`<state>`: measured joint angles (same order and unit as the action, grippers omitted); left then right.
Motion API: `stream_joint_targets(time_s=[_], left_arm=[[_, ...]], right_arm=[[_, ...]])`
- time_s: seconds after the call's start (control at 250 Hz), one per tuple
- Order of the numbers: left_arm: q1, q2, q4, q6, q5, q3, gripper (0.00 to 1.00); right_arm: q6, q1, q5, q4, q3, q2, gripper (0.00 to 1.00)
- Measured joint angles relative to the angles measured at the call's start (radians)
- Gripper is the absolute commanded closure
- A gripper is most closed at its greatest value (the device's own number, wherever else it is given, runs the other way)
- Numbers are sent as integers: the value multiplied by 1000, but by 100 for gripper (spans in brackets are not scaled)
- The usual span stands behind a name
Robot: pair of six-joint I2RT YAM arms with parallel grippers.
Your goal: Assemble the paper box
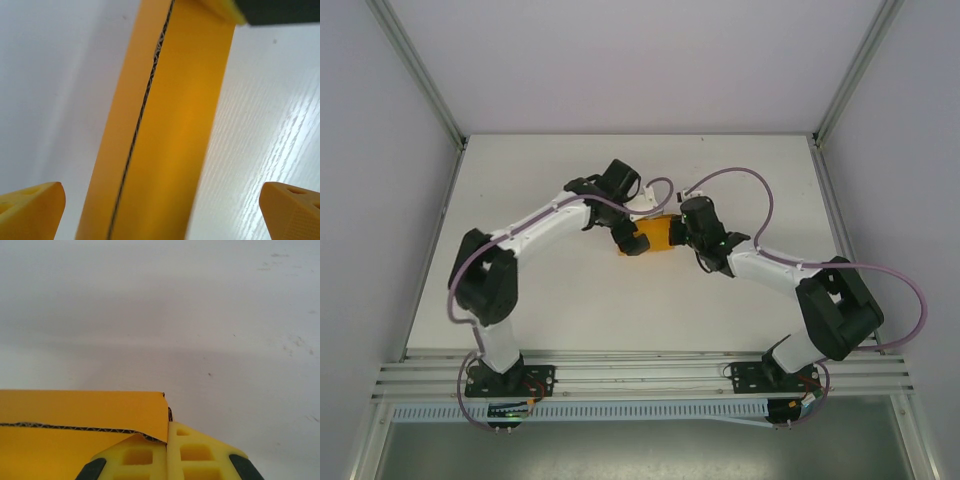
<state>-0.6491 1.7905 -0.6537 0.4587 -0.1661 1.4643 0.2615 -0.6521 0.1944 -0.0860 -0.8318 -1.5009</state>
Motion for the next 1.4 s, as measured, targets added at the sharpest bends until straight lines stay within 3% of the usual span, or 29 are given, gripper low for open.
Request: stream_joint_targets(time_s=[0.076, 0.16, 0.22, 0.38, 0.612, 0.847, 0.995, 1.183, 1.247, 1.339, 1.403], left_arm=[[-2, -89, 39, -48, 27, -59, 4], [-1, -171, 64, -111, 64, -116, 19], [9, -210, 78, -151, 80, -148, 23], [90, -262, 107, -252, 89, -222, 35], [147, -254, 127, -258, 13, -272, 52], [160, -155, 126, -234, -35, -239, 60], [160, -106, 126, -220, -39, -216, 80], [160, -74, 94, -233, -69, -154, 73], [160, -73, 93, -251, -80, -148, 57], [160, -73, 93, -267, -88, -153, 57], [160, -74, 93, -274, -87, -162, 64]], right_arm=[[9, -10, 22, 51, -25, -4, 100], [11, -23, 40, 81, -44, -12, 100], [11, -30, 51, 98, -58, -19, 100], [7, -48, 68, 137, -80, -23, 100], [-2, -53, 66, 189, -111, -28, 100], [-17, -55, 59, 217, -131, -37, 100], [-20, -55, 56, 221, -135, -40, 100], [-19, -56, 72, 246, -157, -54, 100], [-19, -63, 87, 257, -169, -63, 100], [-19, -76, 103, 263, -178, -73, 100], [-18, -77, 106, 266, -178, -73, 100]])
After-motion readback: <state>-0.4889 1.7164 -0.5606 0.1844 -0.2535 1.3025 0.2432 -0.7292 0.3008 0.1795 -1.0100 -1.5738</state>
